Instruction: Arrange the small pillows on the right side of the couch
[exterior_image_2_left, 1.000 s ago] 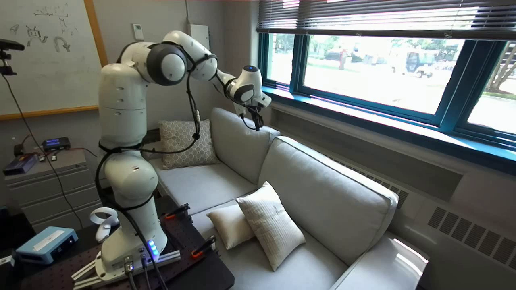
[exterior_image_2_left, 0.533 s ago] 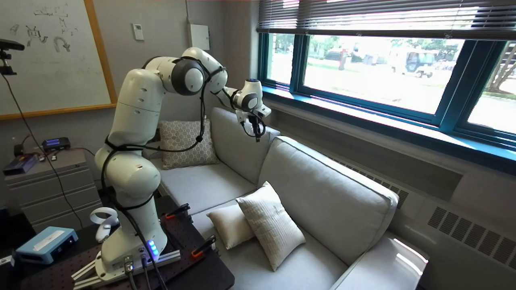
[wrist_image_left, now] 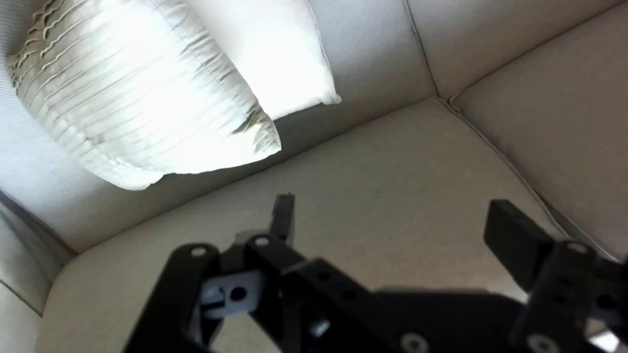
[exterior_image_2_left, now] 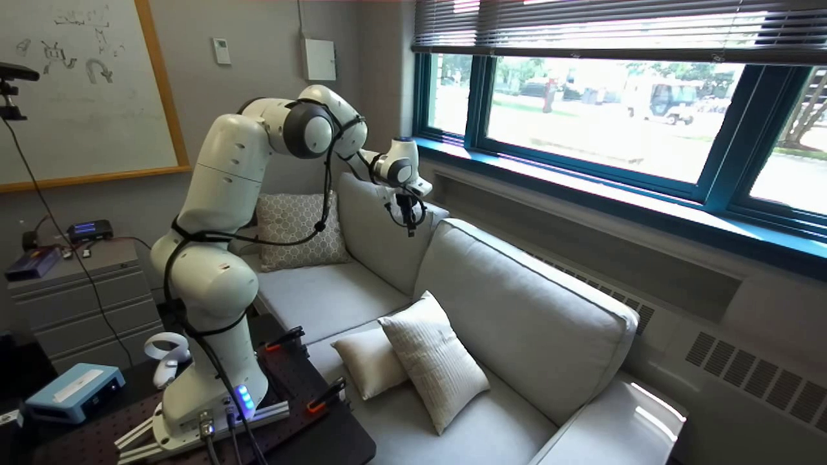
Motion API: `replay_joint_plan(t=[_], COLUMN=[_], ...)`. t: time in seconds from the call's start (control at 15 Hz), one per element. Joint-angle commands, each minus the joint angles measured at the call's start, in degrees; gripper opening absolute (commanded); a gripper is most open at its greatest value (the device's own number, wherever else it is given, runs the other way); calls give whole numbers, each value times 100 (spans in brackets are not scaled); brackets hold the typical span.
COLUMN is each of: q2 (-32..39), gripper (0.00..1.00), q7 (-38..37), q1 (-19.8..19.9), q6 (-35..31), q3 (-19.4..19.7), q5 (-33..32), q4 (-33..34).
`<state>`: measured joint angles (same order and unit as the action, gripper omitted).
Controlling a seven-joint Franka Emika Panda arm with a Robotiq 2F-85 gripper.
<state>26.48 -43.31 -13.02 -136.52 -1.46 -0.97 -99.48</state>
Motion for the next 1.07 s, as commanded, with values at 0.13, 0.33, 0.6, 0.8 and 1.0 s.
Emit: replay_joint_plan(t=[0.13,0.33,0.6,0.8,1.0], q2=[1624,2479,3463,4111,4709], gripper=[100,100,100,100,100], q7=[-120,-200,-310,-404,-510], q1=[-233,-346,-365,-311,-262], q6=[562,973,1417,1736,2183], q3=[408,636,727,697,769], q5=[-431,-518,-394,-310,-343], q4=[1358,2200,3293,4050,4743])
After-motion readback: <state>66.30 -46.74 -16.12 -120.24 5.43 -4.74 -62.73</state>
